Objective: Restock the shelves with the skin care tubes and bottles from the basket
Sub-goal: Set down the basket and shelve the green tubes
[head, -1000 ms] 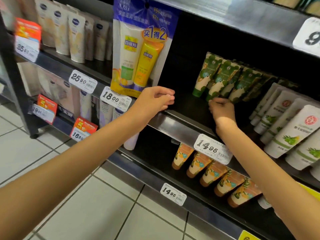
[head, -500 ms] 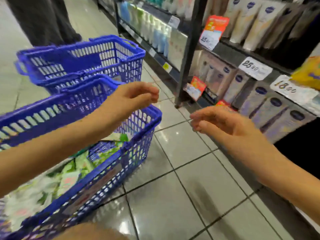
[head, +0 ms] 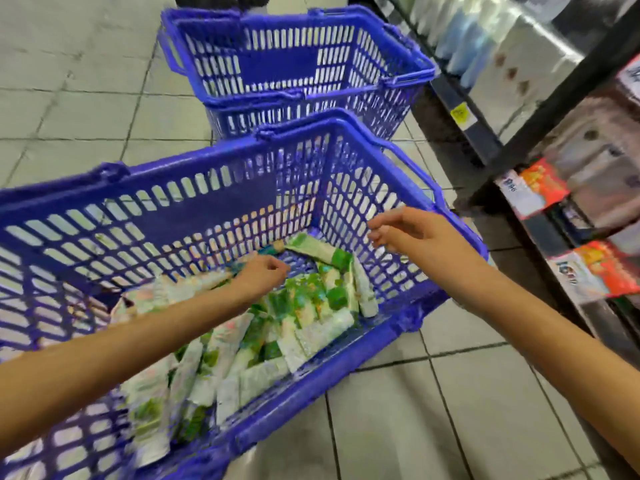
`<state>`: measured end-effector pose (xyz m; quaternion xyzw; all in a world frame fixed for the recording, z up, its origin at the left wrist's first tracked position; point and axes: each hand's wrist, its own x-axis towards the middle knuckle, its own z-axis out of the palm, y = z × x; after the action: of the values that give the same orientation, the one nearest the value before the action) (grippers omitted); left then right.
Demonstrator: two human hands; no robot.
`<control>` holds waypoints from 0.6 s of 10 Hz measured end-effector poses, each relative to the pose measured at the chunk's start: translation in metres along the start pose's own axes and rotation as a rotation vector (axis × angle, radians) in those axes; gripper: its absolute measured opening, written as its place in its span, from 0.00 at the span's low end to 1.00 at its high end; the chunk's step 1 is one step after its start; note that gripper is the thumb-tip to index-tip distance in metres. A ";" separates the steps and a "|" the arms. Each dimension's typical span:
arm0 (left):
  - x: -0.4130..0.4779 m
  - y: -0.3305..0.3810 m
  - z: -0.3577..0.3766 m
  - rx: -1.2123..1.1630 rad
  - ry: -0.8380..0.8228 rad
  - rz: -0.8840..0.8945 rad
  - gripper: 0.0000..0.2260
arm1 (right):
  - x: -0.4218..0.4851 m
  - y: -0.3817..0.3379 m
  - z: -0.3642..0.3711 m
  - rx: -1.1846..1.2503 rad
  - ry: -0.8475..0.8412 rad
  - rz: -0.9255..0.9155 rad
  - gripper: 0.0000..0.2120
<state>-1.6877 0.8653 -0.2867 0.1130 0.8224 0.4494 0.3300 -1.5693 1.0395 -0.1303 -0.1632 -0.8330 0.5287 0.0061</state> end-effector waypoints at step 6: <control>0.096 0.028 0.052 -0.572 0.094 -0.567 0.22 | 0.037 0.041 0.010 -0.019 0.150 0.318 0.09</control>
<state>-1.7305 0.9622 -0.3258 -0.2355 0.6769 0.5559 0.4211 -1.5951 1.0573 -0.1770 -0.3319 -0.7988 0.5014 -0.0172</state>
